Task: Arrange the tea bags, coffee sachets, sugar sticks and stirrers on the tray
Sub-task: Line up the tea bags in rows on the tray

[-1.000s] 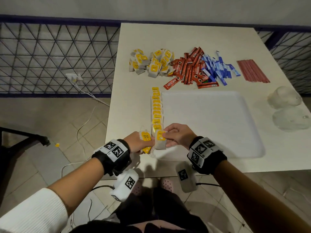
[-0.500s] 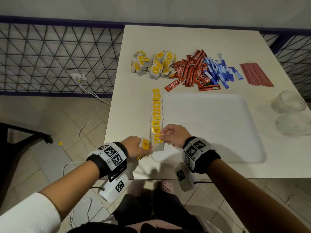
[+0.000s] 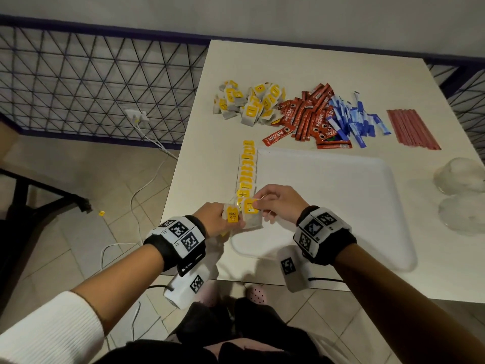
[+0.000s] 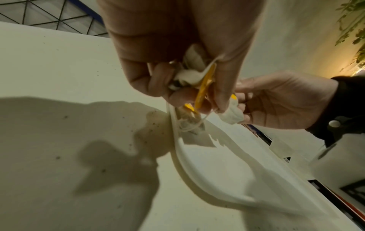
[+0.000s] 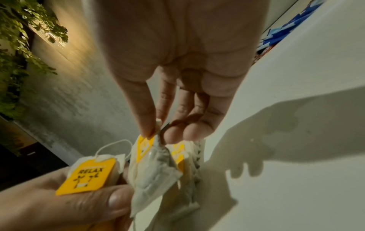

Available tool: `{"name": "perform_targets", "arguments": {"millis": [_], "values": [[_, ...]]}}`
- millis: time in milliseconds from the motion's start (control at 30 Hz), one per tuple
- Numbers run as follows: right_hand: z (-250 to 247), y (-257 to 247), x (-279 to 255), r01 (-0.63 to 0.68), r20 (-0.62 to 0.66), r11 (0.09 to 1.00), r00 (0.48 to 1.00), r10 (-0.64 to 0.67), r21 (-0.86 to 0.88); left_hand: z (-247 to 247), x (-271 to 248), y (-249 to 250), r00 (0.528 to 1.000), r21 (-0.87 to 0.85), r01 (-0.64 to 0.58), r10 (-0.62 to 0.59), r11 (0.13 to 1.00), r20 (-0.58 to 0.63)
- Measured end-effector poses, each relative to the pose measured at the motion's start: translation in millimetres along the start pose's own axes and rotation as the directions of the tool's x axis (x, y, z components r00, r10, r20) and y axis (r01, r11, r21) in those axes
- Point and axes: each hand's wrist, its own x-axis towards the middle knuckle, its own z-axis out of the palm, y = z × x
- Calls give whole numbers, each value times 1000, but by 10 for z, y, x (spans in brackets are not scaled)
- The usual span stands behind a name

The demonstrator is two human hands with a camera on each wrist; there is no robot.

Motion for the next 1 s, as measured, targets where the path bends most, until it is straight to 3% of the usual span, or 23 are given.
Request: {"name": "perform_targets", "arguments": {"millis": [167, 400, 533, 667, 867, 1000], "values": [[-88, -47, -25, 46, 11, 999, 999, -46, 18, 17, 40, 49, 998, -36, 17, -19, 999, -67], [77, 90, -7, -30, 109, 999, 994, 33, -34, 56, 18, 0, 991, 182, 120, -129, 976, 37], [176, 182, 29, -55, 152, 998, 986, 61, -43, -20, 16, -42, 989, 232, 135, -146, 963, 32], [221, 211, 80, -52, 109, 998, 992, 57, -41, -76, 36, -120, 992, 174, 127, -126, 977, -19], [286, 297, 220, -48, -46, 998, 998, 46, -33, -17, 82, -128, 994, 87, 105, -106, 991, 7], [308, 317, 229, -53, -63, 998, 997, 52, -20, 59, 137, -65, 995, 197, 75, -86, 978, 49]]}}
